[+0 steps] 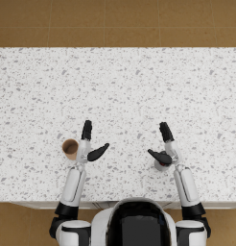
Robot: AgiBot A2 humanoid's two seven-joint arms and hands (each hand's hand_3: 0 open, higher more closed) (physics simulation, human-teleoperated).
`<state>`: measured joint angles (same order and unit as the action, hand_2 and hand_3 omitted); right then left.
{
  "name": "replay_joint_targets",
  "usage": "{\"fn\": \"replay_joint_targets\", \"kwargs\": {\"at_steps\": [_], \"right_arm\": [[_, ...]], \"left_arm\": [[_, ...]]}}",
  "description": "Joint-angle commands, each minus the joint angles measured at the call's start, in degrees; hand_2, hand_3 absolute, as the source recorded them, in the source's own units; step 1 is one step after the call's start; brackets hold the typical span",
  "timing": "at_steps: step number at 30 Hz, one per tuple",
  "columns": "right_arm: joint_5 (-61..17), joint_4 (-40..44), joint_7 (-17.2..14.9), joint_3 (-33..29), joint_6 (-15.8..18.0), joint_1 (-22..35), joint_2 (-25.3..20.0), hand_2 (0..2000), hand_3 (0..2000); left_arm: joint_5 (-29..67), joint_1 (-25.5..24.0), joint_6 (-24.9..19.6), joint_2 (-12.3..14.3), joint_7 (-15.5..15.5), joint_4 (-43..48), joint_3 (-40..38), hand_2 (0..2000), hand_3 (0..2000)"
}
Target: Pick up two cups and pour the berry on the right into the cup on the left
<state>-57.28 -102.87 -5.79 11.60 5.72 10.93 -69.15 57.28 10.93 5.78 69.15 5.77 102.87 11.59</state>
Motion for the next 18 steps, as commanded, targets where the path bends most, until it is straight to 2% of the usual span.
{"fn": "replay_joint_targets", "kwargs": {"at_steps": [1,13,14,15,18], "right_arm": [[0.0,0.0,0.0,0.0,0.0,0.0,0.0,0,0],[0.0,0.0,0.0,0.0,0.0,0.0,0.0,0,0],[0.0,0.93,0.0,1.72,0.0,0.1,-0.06,0,0],[0.0,-0.21,1.64,1.24,-1.62,0.04,-0.19,0,0],[0.0,-5.0,4.26,-0.79,-4.21,-3.66,1.22,0,0]], "left_arm": [[0.0,0.0,0.0,0.0,0.0,0.0,0.0,0,0],[0.0,0.0,0.0,0.0,0.0,0.0,0.0,0,0],[0.0,0.1,0.0,0.06,0.0,-0.93,1.72,0,0],[0.0,0.23,-1.63,0.29,-1.63,-0.97,0.8,0,0],[0.0,-5.19,-4.25,-1.74,-4.24,4.79,-2.89,0,0]]}}
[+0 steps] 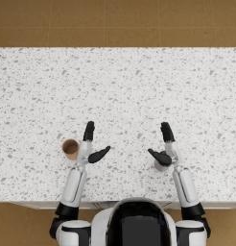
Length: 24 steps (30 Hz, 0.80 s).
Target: Pick up two cups and pour the berry on the right into the cup on the left
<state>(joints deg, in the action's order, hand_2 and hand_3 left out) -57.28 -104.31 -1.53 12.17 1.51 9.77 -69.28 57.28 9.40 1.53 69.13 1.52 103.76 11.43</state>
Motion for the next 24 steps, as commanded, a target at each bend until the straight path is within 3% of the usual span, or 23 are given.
{"fn": "replay_joint_targets", "kwargs": {"at_steps": [1,5,13,19,24], "right_arm": [[0.0,-3.71,0.43,-2.34,-0.43,-3.91,1.83,0,0],[-7.15,-10.13,1.24,-3.64,-1.22,-8.98,3.84,0,0],[-21.1,-13.73,1.51,-7.04,-1.49,-16.68,6.3,0,0],[-23.96,-14.42,1.52,-9.1,-1.5,-22.7,7.9,0,0],[-24.32,-10.91,1.53,-9.54,-1.51,-23.4,7.43,0,0]], "left_arm": [[0.0,-5.19,-0.43,-2.13,-0.43,4.35,-3.88,0,0],[7.15,-8.64,-1.24,-2.28,-1.23,7.24,-9.02,0,0],[21.09,-16.79,-1.51,-0.85,-1.5,8.92,-20.15,0,0],[23.93,-19.8,-1.52,0.57,-1.52,7.96,-22.27,0,0],[24.29,-20.99,-1.53,1.33,-1.52,3.74,-22.33,0,0]]}}
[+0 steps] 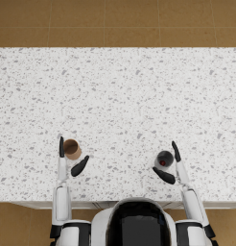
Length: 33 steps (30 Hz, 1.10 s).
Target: Pick up two cups and pour the berry on the right into the cup on the left
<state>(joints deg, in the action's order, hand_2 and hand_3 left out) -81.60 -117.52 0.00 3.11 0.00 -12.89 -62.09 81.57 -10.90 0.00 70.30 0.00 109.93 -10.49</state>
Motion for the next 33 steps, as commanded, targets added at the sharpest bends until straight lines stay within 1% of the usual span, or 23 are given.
{"fn": "replay_joint_targets", "kwargs": {"at_steps": [1,3,8,11,20,24,26,32,33], "right_arm": [[-0.02,3.27,0.0,-0.61,0.0,-0.8,0.13,0,0],[-0.05,4.33,0.0,-0.36,0.0,-1.43,0.1,0,0],[-0.08,8.99,0.0,-0.68,0.0,-0.77,-0.74,0,0],[-0.08,11.65,0.0,0.35,0.0,-0.69,-1.16,0,0],[-0.07,19.13,0.01,1.69,0.07,2.29,-3.32,0,0],[-0.05,23.15,0.23,2.6,1.54,3.49,-4.3,0,0],[-0.04,23.73,0.34,2.74,2.23,3.79,-4.7,0,0],[-0.03,27.15,0.33,2.73,2.52,5.84,-6.23,0,0],[-0.03,27.15,0.34,2.6,2.57,5.82,-6.37,0,0]], "left_arm": [[0.02,-0.31,0.0,0.17,0.0,-3.77,-0.58,0,0],[0.05,-0.01,0.0,0.31,0.0,-5.93,-0.75,0,0],[0.08,1.24,0.0,0.62,0.0,-10.52,-0.31,0,0],[0.08,2.37,0.0,0.81,0.0,-13.92,0.6,0,0],[0.07,5.19,0.0,1.62,0.0,-20.89,2.39,0,0],[0.08,7.01,0.0,1.99,0.0,-24.85,2.17,0,0],[0.07,7.3,0.0,2.21,0.0,-25.29,2.11,0,0],[0.07,8.63,0.0,2.83,0.0,-27.32,2.57,0,0],[0.07,9.26,0.0,2.93,0.0,-28.79,2.67,0,0]]}}
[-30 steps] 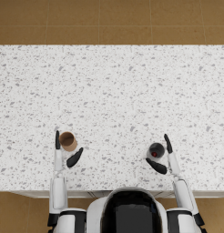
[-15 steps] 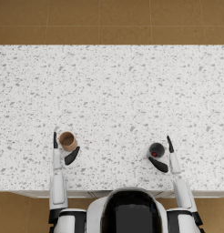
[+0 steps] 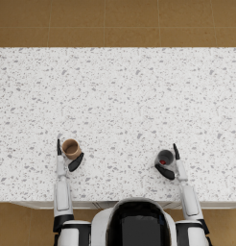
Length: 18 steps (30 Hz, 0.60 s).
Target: Pick up two cups and pour the berry on the right into the cup on the left
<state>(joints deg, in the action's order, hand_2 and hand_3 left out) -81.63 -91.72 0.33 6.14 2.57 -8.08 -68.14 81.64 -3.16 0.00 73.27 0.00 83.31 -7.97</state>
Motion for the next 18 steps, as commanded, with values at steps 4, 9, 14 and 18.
{"fn": "replay_joint_targets", "kwargs": {"at_steps": [4,9,14,18], "right_arm": [[0.0,1.39,-0.08,-0.31,-0.19,1.28,-0.97,0,0],[-0.01,0.5,-0.29,-0.3,-1.02,1.24,-1.62,0,0],[-0.02,-0.39,-0.34,0.73,-2.09,1.83,-2.43,0,0],[-0.04,-1.25,-0.54,-0.27,2.84,2.13,-2.95,2000,1280]], "left_arm": [[0.01,3.16,0.3,0.3,-0.09,-4.57,0.24,0,0],[0.02,4.48,0.39,0.62,-0.13,-5.19,0.75,0,0],[0.02,5.68,0.35,0.95,-0.2,-6.95,1.77,0,0],[0.08,5.4,-2.05,0.87,-0.18,-6.46,1.74,2000,1280]]}}
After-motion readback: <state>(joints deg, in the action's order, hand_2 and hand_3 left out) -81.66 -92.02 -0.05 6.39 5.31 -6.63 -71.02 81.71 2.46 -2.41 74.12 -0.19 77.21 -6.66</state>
